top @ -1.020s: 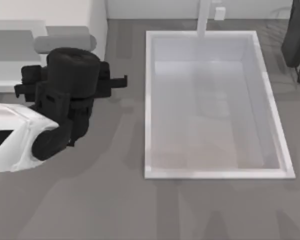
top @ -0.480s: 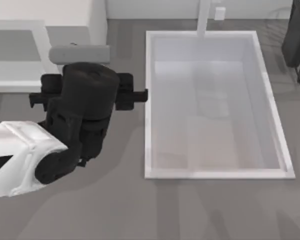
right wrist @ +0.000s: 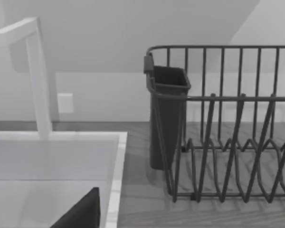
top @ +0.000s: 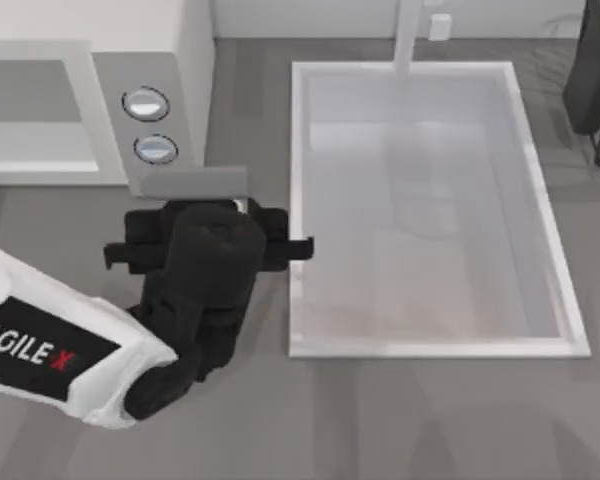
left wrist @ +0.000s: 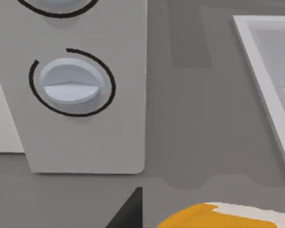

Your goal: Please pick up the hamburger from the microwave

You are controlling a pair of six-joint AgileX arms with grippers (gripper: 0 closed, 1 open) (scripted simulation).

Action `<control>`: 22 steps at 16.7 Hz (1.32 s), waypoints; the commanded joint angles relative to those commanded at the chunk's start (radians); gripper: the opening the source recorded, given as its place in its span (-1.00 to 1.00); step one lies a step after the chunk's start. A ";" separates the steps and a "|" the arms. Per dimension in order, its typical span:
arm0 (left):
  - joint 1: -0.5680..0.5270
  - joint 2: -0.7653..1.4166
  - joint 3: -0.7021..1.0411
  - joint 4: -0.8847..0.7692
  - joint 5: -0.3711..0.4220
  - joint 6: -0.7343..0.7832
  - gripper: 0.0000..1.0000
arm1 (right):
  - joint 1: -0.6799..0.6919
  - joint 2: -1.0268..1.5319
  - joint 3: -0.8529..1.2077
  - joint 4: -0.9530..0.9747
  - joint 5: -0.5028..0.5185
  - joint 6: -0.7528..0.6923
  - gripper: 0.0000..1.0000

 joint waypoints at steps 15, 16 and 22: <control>-0.004 0.196 -0.084 0.282 0.012 0.002 -0.40 | 0.000 0.000 0.000 0.000 0.000 0.000 1.00; -0.004 0.196 -0.084 0.282 0.012 0.002 -0.25 | 0.000 0.000 0.000 0.000 0.000 0.000 1.00; -0.004 0.196 -0.084 0.282 0.012 0.002 0.66 | 0.000 0.000 0.000 0.000 0.000 0.000 1.00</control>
